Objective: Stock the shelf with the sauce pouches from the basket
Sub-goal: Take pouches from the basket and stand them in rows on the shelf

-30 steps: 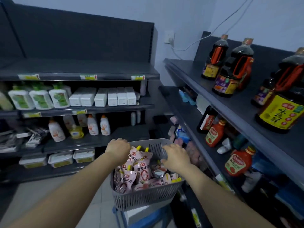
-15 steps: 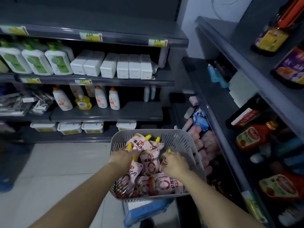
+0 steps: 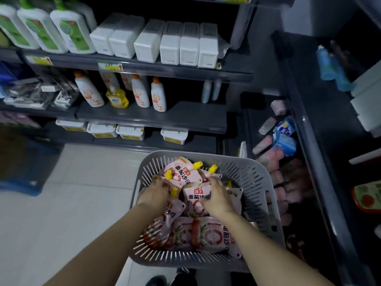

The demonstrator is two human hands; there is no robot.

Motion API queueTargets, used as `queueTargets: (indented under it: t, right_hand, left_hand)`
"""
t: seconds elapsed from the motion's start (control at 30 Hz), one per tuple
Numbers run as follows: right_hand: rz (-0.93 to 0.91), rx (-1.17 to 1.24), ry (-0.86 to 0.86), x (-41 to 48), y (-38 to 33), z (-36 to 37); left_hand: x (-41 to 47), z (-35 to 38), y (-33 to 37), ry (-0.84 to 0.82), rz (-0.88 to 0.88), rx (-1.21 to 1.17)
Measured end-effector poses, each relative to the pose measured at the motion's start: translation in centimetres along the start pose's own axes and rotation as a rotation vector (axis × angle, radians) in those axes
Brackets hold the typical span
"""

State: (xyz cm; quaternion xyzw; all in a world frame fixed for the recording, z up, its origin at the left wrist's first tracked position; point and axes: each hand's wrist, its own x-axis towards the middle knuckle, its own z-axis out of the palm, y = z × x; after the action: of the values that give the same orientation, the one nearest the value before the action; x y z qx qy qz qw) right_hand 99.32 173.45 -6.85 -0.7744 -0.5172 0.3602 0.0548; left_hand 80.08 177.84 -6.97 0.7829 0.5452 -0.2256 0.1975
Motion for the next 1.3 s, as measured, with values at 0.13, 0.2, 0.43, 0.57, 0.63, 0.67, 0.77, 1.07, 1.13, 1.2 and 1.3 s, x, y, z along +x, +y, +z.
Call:
queueTargets:
  t: [0.13, 0.2, 0.43, 0.57, 0.63, 0.67, 0.77, 1.07, 1.13, 1.2, 1.3]
  right_hand:
    - [-0.05, -0.128, 0.078, 1.5, 0.1, 0.3]
    - [-0.068, -0.148, 0.065, 1.6, -0.1, 0.3]
    - [-0.012, 0.041, -0.008, 0.0, 1.7, 0.8]
    - [-0.042, 0.069, 0.108, -2.4, 2.7, 0.7]
    - [-0.039, 0.155, 0.196, -3.8, 2.3, 0.0]
    - [-0.04, 0.226, 0.246, -4.4, 1.9, -0.6]
    - [-0.068, 0.386, 0.4, -6.5, 0.4, -3.1]
    - [-0.123, 0.535, 0.8, -16.7, -2.8, -9.3]
    - [-0.136, 0.507, 0.917, -19.8, -3.1, -10.5]
    - [-0.13, 0.515, 1.016, -22.8, -3.1, -11.6]
    - [-0.114, 0.576, 1.112, -27.5, -2.7, -13.1]
  left_hand:
    - [0.2, -0.1, -0.2, 0.019, 0.078, -0.12]
    - [0.1, -0.4, 0.5, -0.035, 0.113, -0.091]
    - [-0.8, -0.6, 0.6, -0.118, 0.23, -0.052]
    - [-2.2, -1.9, -0.2, -0.034, 0.296, -0.066]
    - [-2.9, -3.1, -0.6, 0.031, 0.32, -0.105]
    - [-3.4, -3.8, -0.8, 0.055, 0.331, -0.137]
    - [-4.6, -6.1, -1.2, 0.086, 0.389, -0.284]
    - [-10.6, -12.5, 1.2, 0.266, 0.511, -0.904]
    - [-12.2, -13.8, 2.2, 0.252, 0.558, -0.999]
    - [-13.9, -14.9, 3.4, 0.25, 0.616, -1.051]
    - [-16.7, -16.4, 6.0, 0.236, 0.718, -1.089]
